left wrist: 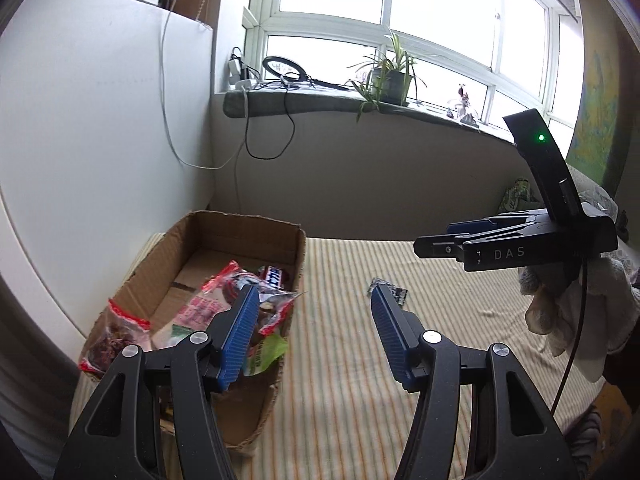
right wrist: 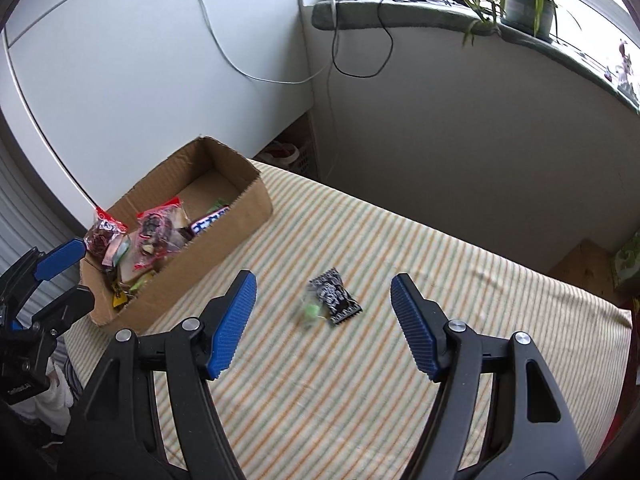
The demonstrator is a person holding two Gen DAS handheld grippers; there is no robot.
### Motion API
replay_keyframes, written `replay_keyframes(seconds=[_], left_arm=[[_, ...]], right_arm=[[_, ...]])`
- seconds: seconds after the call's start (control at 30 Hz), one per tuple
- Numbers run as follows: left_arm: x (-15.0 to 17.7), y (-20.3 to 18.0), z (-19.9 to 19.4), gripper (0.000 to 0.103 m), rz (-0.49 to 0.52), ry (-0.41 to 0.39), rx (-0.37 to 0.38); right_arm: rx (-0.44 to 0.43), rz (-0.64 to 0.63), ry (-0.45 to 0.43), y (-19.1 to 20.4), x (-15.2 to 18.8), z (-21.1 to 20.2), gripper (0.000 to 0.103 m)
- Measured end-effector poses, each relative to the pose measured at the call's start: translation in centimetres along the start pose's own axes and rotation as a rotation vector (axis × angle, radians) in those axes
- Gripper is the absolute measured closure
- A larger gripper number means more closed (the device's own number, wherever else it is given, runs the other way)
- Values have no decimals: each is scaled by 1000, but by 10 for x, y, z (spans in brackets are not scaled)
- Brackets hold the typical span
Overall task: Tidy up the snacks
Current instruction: 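Move both open grippers over the green candy bag and black printed packet, then grasp the clear green candy bag with the left gripper while the right gripper grasps the black packet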
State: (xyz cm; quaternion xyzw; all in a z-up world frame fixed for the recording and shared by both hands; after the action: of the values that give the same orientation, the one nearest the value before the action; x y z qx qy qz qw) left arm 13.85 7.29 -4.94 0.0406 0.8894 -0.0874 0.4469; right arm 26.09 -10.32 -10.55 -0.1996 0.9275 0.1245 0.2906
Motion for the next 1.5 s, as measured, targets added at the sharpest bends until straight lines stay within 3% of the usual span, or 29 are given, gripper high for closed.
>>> replay_keyframes(seconds=[0.27, 0.4, 0.43, 0.63, 0.93, 1.27, 1.5], left_arm=[[12, -38, 34, 47, 1, 77, 69], [20, -51, 61, 58, -12, 144, 97], [20, -53, 69, 60, -22, 162, 105], [23, -68, 112, 65, -46, 244, 130], [29, -76, 158, 77, -53, 315, 88], [30, -78, 167, 89, -53, 332, 80], [32, -65, 168, 89, -61, 328, 51]], right_arm=[[-19, -13, 78, -25, 18, 35, 31], [-41, -69, 132, -24, 27, 58, 58], [-49, -73, 139, -24, 28, 63, 59], [-98, -110, 149, -28, 34, 75, 60], [-96, -163, 145, -32, 41, 77, 60], [-85, -198, 144, -25, 39, 79, 60], [-92, -227, 148, -11, 34, 83, 60]])
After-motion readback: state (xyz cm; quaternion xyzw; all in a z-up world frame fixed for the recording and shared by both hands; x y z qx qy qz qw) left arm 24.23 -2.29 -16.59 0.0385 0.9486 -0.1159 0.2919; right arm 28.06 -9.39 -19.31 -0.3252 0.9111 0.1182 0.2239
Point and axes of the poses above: each gripper's, at about its wrist camera, not at the fingertips, and z roughly the way its jaws point, y to its left, x to its underside, the point moved 6 cm from there along z, roughly the way its jaws point, and after that the axes turned 2 degrees about y, right-handed, at the moved point
